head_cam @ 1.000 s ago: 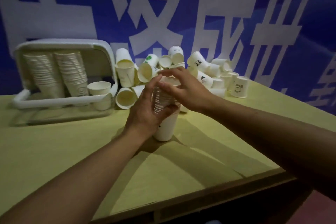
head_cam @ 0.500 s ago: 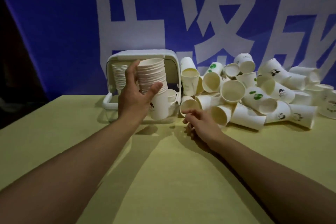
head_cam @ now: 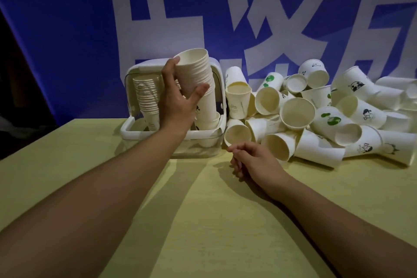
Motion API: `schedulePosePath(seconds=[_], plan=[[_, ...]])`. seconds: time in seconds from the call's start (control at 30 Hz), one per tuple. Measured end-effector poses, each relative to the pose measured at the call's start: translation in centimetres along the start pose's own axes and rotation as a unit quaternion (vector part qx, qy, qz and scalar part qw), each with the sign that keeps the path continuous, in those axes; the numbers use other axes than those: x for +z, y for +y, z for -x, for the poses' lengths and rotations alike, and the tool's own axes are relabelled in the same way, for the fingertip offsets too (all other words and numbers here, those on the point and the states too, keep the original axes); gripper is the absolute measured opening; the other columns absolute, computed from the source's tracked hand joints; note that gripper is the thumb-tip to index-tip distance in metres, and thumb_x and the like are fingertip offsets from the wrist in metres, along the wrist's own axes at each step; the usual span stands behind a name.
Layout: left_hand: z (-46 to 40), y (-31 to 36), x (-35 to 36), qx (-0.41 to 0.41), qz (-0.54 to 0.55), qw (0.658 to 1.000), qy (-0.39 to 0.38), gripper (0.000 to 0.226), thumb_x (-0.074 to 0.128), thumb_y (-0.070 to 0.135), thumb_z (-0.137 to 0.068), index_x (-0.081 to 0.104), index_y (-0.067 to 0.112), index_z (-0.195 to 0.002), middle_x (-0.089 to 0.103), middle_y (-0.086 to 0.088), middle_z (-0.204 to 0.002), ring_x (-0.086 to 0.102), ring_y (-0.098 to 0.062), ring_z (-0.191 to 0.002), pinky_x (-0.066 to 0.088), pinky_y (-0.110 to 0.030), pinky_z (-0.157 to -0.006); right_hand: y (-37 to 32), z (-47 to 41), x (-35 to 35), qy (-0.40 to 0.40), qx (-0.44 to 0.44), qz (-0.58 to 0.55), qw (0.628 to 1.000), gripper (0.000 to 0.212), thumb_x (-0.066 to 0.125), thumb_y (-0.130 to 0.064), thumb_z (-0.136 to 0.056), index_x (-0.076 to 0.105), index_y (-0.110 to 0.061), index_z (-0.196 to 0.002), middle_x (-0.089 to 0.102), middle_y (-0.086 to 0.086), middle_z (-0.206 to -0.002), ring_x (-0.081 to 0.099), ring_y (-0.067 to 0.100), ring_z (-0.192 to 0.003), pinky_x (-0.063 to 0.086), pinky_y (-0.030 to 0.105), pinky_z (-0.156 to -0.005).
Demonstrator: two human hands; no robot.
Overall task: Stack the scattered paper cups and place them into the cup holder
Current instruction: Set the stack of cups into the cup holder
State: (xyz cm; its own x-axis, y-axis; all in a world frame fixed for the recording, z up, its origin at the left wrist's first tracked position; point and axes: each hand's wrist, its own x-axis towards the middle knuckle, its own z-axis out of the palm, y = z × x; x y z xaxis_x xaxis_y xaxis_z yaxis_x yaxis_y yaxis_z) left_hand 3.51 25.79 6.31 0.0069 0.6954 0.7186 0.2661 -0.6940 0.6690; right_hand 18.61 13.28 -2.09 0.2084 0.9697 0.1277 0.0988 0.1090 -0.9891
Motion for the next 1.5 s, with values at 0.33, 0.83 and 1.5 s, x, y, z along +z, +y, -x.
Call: schedulePosePath(seconds=[0.33,0.83,1.5], plan=[[-0.9,-0.1,0.5,0.027,-0.014,0.999,0.045,0.071,0.071,0.046,-0.087,0.018,0.045,-0.134,0.038,-0.007,-0.146,0.054,-0.030,-0.121,0.059,-0.048,-0.087,0.1,-0.1,0.0,-0.011,-0.004,0.012,1.000,0.018,0.050,-0.013,-0.102,0.068,-0.011,-0.103,0.060,0.002,-0.067,0.054,0.017,-0.060,0.049,0.036,-0.063],[1.0,-1.6,2.3,-0.061,-0.238,0.957,-0.153,0.064,0.062,0.045,-0.095,0.019,0.032,-0.140,0.046,-0.006,-0.147,0.055,-0.035,-0.120,0.047,-0.046,-0.094,0.4,-0.1,0.0,-0.022,-0.009,0.031,0.999,0.018,0.050,-0.012,-0.102,0.068,-0.010,-0.103,0.060,-0.003,-0.062,0.054,0.015,-0.059,0.049,0.034,-0.063],[1.7,-0.8,1.1,-0.059,-0.259,0.947,-0.180,0.070,0.057,0.047,-0.097,0.011,0.033,-0.147,0.039,-0.007,-0.155,0.049,-0.035,-0.131,0.044,-0.048,-0.098,0.1,0.7,0.0,-0.022,-0.049,0.130,0.990,0.018,0.053,-0.019,-0.100,0.070,-0.024,-0.097,0.069,-0.003,-0.075,0.063,0.006,-0.065,0.054,0.026,-0.065]])
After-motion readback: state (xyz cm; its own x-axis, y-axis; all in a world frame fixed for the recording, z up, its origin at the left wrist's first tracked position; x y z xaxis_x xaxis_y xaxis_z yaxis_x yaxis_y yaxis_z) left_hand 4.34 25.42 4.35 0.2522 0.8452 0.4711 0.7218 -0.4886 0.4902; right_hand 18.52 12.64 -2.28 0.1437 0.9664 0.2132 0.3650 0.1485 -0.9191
